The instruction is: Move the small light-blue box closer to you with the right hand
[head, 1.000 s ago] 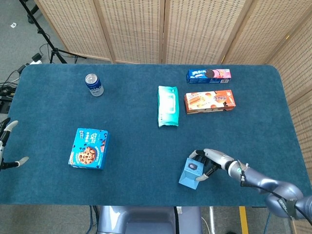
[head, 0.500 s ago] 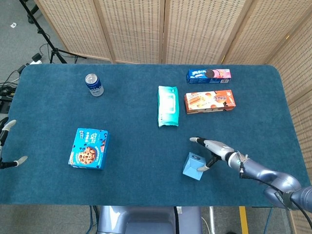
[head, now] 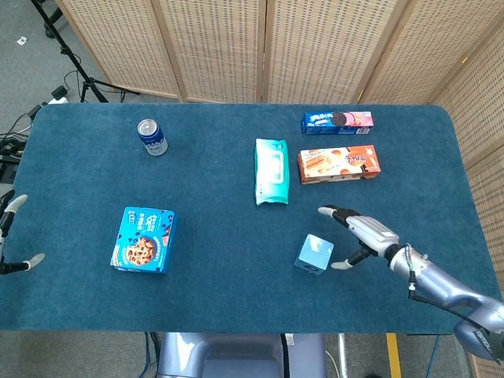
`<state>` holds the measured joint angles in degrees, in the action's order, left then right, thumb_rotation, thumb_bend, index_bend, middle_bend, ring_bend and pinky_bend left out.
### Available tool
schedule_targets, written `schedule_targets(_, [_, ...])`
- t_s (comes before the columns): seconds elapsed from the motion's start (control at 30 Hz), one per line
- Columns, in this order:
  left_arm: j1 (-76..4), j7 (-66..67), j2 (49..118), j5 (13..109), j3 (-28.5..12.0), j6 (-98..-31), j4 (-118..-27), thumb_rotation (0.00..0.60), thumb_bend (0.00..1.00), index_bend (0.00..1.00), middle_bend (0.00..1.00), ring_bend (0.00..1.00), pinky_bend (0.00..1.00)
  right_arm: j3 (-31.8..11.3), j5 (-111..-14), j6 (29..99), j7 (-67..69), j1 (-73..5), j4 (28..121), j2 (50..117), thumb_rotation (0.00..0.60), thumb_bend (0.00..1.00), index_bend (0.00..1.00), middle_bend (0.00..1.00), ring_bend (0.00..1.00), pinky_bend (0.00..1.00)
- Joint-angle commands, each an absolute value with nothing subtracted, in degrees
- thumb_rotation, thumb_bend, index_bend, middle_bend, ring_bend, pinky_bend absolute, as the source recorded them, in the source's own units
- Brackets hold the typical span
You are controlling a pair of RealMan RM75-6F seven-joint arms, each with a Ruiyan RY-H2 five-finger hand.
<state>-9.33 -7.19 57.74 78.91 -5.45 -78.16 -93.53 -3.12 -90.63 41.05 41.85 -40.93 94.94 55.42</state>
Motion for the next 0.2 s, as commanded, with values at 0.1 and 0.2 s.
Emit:
schedule_targets(0.1, [-8.58,-4.84,59.45,78.85,-5.12,-79.63,-92.69,0.6,0.0,0.0,0.0,0.0,0.0,-3.45,-94.24,73.58,12.24,-24.09,87.69,65.26,0.6,0.0,0.0,0.0,0.0,0.0])
schedule_targets(0.2, [-8.19,-3.96,60.37,78.71,-4.82,-80.0,-92.13,0.6,0.0,0.0,0.0,0.0,0.0,-3.18,-95.16,80.67,6.21,-20.47,81.82,70.69,0.6,0.0,0.0,0.0,0.0,0.0])
